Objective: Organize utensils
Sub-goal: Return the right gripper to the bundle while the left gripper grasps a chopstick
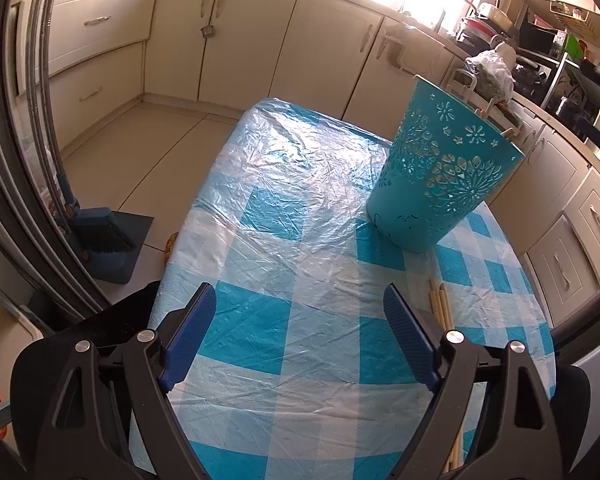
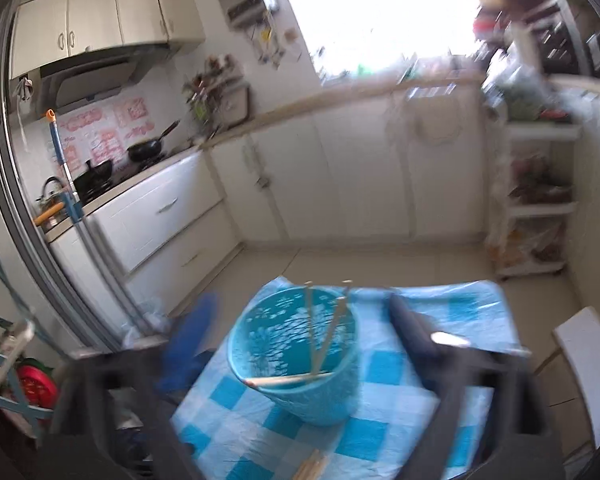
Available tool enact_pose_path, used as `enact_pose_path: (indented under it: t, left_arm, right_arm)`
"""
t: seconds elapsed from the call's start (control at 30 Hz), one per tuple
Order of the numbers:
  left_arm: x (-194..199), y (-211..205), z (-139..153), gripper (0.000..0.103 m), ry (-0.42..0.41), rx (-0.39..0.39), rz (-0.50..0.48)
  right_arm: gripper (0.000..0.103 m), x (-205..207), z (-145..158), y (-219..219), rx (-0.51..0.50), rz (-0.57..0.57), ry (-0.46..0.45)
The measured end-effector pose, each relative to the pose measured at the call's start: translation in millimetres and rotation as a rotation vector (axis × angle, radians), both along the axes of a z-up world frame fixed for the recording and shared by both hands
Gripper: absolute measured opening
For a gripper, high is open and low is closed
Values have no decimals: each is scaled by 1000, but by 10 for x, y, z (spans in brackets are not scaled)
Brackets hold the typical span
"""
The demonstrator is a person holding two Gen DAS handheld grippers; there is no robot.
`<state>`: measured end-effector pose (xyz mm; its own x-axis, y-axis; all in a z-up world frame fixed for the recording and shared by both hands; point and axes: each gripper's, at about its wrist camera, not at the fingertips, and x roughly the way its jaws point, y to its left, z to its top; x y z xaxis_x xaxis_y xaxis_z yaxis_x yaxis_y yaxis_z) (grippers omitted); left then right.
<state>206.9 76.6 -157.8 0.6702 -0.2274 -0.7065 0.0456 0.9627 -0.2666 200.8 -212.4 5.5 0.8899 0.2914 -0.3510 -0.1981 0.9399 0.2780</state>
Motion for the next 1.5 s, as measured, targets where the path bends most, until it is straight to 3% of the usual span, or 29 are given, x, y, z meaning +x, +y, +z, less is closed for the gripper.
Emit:
enact_pose_path:
  t: [0.1, 0.17, 0.23, 0.33, 0.4, 0.5, 0.7, 1.07, 1.17, 1.37, 1.5]
  left_arm:
    - [-41, -33, 44, 86, -4, 7, -8]
    - [-73, -55, 66, 88, -1, 12, -16]
    - [-112, -86, 79, 89, 2, 20, -24]
    - [-156, -135, 88, 90, 15, 38, -35]
    - [-187, -154, 98, 90, 16, 46, -40]
    - [-236, -178, 111, 90, 20, 56, -46]
    - [-280, -152, 75, 91, 34, 56, -50]
    - [-221, -247, -34, 91, 67, 61, -71]
    - [-172, -357, -49, 91, 74, 81, -92]
    - [-3, -770, -135, 91, 97, 135, -163]
    - [104, -999, -217, 91, 114, 168, -192]
  right_arm:
    - [96, -406, -288, 57, -119, -155, -12]
    - [96, -469, -596, 151, -237, -202, 110]
    - [96, -473, -962, 232, -265, -118, 250]
    - [93, -477, -1391, 309, -211, -55, 393]
    - [65, -406, -1533, 376, -210, -34, 434]
    - [36, -180, -1666, 394, -195, -42, 478]
    - [22, -26, -1783, 505, -144, 0, 520]
    - [21, 18, -1856, 614, -198, 28, 521]
    - [11, 1, -1870, 576, -233, 50, 525]
    - [11, -120, -1873, 352, -217, 64, 517]
    - [11, -200, -1897, 199, -153, 75, 492]
